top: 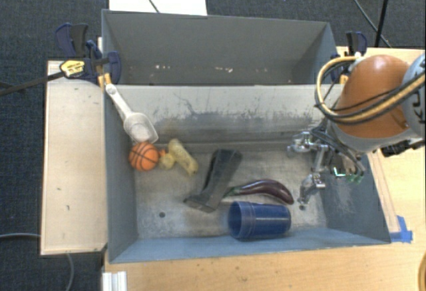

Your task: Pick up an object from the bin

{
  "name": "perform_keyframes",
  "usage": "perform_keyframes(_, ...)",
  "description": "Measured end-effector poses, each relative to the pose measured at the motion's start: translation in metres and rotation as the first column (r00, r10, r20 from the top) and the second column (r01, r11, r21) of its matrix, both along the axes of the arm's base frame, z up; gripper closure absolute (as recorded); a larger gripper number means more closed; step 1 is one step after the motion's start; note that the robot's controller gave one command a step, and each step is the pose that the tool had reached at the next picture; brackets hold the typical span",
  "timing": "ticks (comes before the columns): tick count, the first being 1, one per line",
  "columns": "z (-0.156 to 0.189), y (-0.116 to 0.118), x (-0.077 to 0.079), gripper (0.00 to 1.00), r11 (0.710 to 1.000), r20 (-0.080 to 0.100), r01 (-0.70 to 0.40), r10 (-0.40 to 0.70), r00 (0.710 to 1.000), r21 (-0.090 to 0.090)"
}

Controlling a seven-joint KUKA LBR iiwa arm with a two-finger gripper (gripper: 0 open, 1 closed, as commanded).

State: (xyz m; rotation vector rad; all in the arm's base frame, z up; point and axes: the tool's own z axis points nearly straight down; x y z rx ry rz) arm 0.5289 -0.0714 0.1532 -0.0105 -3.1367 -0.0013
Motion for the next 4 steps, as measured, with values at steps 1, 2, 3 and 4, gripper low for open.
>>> perform_keyframes(1,0.004,0.0,0.002,0.0,1.0,0.007,-0.002,0.002,1.0,-0.001)
perform_keyframes(2,-0.081,0.06,-0.017,1.0,0.999,0.015,0.039,-0.039,0.999,0.0)
perform_keyframes(3,-0.081,0.06,-0.017,1.0,0.999,0.015,0.038,-0.038,0.999,0.0)
perform_keyframes(4,0.064,0.046,-0.011,1.0,0.998,0.01,0.069,-0.069,0.998,0.0)
